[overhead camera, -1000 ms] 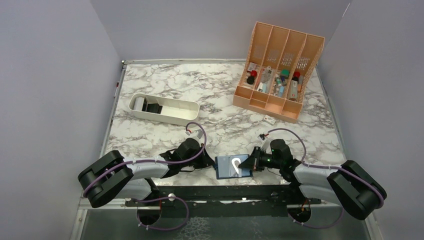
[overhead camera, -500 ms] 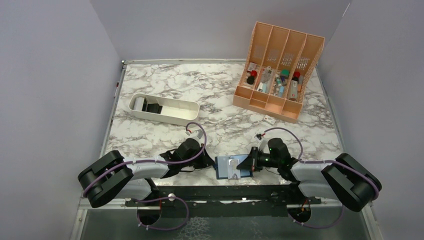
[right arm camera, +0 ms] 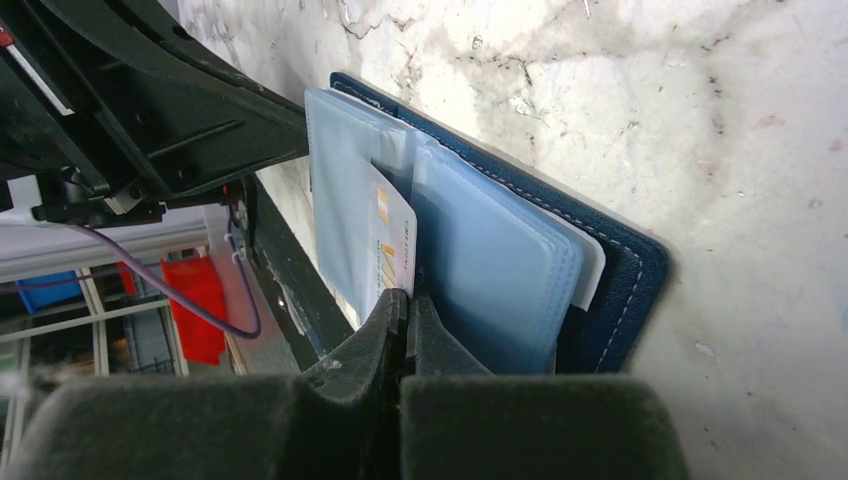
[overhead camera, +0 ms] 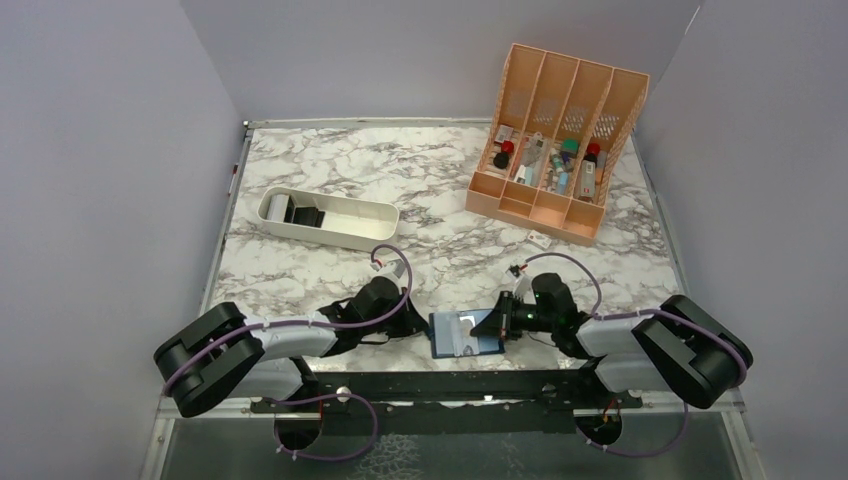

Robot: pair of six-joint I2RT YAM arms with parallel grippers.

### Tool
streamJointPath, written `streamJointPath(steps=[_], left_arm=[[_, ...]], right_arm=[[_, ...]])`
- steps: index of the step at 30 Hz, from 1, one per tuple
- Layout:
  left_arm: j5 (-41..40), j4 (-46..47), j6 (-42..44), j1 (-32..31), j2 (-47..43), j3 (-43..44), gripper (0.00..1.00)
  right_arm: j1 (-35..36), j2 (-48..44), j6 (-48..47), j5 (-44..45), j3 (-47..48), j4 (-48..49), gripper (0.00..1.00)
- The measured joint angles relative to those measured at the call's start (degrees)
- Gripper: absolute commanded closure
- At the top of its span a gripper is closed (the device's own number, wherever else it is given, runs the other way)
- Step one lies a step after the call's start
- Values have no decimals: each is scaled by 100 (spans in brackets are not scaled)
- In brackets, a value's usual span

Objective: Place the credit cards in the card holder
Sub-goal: Insert the credit card into the card holder.

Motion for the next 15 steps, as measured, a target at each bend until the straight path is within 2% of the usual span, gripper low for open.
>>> streamJointPath(steps=[15], left_arm=[[-46,-85,2,-39,-83,-9,100]], right_arm=[[4,-260,164,190,0,26,99]])
